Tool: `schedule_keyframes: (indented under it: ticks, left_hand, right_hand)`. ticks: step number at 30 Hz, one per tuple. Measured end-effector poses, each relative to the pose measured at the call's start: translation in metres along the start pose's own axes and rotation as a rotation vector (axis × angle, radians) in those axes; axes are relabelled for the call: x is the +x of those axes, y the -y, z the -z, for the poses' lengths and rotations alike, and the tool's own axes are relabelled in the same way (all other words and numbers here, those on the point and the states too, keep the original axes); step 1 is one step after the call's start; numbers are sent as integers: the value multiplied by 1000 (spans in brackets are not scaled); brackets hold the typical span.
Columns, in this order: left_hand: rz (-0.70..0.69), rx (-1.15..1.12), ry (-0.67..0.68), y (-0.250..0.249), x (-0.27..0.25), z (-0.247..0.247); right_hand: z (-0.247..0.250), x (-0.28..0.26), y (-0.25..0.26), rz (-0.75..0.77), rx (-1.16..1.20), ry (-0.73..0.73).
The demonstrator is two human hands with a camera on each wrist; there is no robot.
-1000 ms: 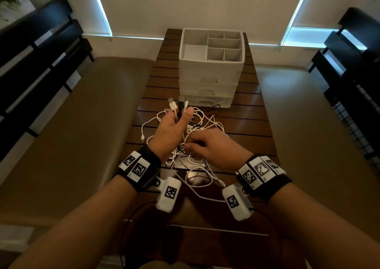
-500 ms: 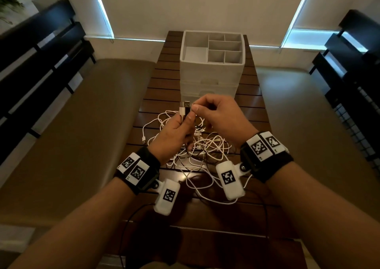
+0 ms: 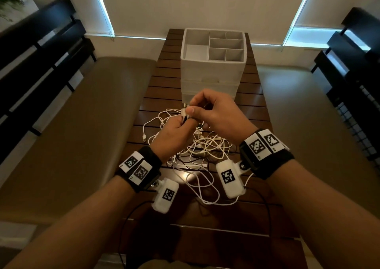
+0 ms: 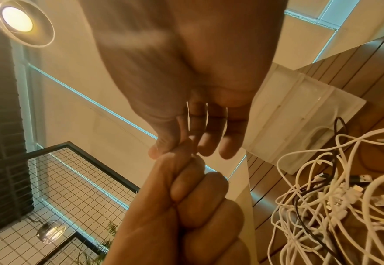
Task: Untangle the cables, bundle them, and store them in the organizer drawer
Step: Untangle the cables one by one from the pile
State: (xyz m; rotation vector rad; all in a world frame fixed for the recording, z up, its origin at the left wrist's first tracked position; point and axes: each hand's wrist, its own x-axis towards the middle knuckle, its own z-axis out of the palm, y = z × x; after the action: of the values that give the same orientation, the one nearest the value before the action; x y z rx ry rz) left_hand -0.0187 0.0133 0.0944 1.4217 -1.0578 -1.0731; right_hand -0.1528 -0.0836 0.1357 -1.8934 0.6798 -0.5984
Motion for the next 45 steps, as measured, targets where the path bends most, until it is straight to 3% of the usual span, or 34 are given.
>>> schedule_keyframes:
  ticks: [5, 9, 14, 20, 23, 25, 27, 29, 33, 36, 41, 45]
  left_hand:
    - [68, -108, 55, -4, 2, -2]
    - [84, -65, 80, -9, 0, 4]
    - [28, -70, 31, -18, 1, 2]
    - [29, -115, 14, -24, -4, 2]
    - [27, -218, -52, -28, -1, 9]
    - [-20, -324, -75, -32, 1, 17]
    - [-56, -428, -31, -38, 0, 20]
    - [-52, -482, 28, -45, -3, 22]
    - [-19, -527, 67, -45, -9, 32]
    - [-6, -497, 62, -42, -15, 40]
    - [-20, -444, -9, -43, -19, 58]
    - [-5, -394, -98, -37, -16, 86]
  right_hand:
    - [-6, 3, 1, 58, -63, -21]
    - [-7, 4, 7, 98, -82, -54]
    - [-16, 10, 14, 31, -108, 103]
    - [-17, 8, 14, 125, -81, 56]
    - [-22, 1, 9, 62, 44, 19]
    - [-28, -10, 2, -26, 108, 113]
    - [-35, -23, -7, -71, 19, 278]
    - [-43, -30, -13, -109, 3, 356]
    - [-50, -36, -12, -125, 26, 323]
    - [-46, -38, -13, -98, -9, 382]
    - [-33, -45, -28, 2, -246, 294]
    - [-16, -53, -41, -61, -303, 343]
